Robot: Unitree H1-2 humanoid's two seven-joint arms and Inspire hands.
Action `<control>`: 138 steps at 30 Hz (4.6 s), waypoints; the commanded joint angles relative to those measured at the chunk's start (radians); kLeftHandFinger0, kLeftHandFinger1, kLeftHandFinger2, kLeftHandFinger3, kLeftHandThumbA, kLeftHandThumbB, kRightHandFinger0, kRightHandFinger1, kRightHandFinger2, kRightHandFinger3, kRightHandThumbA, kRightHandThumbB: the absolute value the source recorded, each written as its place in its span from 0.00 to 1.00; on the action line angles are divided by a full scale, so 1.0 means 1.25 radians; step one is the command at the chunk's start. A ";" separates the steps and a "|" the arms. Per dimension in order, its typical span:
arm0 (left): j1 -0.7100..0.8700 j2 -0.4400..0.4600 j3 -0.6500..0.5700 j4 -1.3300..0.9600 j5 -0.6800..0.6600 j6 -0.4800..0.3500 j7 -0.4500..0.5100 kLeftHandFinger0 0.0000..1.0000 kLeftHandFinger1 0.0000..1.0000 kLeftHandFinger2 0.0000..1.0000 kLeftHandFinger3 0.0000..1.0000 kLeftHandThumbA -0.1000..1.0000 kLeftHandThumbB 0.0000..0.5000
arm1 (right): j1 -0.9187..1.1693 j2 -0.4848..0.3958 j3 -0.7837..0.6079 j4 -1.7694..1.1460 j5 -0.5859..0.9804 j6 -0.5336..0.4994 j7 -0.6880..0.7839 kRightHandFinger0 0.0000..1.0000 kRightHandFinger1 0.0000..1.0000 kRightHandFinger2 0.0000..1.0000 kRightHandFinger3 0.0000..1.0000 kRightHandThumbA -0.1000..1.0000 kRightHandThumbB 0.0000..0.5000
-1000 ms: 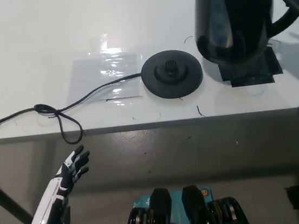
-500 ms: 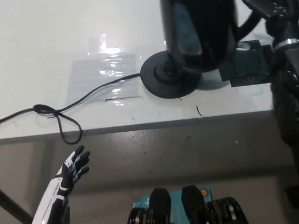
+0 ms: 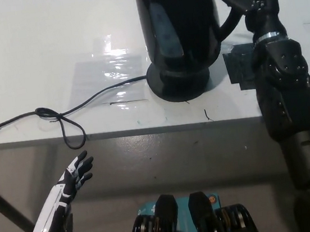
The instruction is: A kettle and its base are kept separately on the desk infront of the robot and the robot uses its right hand to lift the kettle by its handle and places it on its base to align it correctly.
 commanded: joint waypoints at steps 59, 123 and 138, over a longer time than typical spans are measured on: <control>-0.012 0.013 0.005 -0.011 -0.013 -0.003 -0.022 1.00 1.00 1.00 1.00 1.00 0.21 | 0.002 -0.015 0.016 0.174 -0.016 -0.194 -0.004 0.00 0.26 0.66 0.63 0.00 0.21; -0.019 0.007 0.011 0.000 -0.024 -0.007 -0.018 1.00 1.00 1.00 1.00 1.00 0.20 | 0.313 -0.182 -0.063 -0.689 0.062 -0.045 0.196 1.00 1.00 1.00 1.00 1.00 1.00; -0.015 0.009 0.012 0.005 -0.016 -0.024 -0.018 1.00 1.00 1.00 1.00 1.00 0.19 | 0.682 -0.157 0.001 -0.700 -0.025 -0.189 0.246 1.00 1.00 1.00 1.00 1.00 1.00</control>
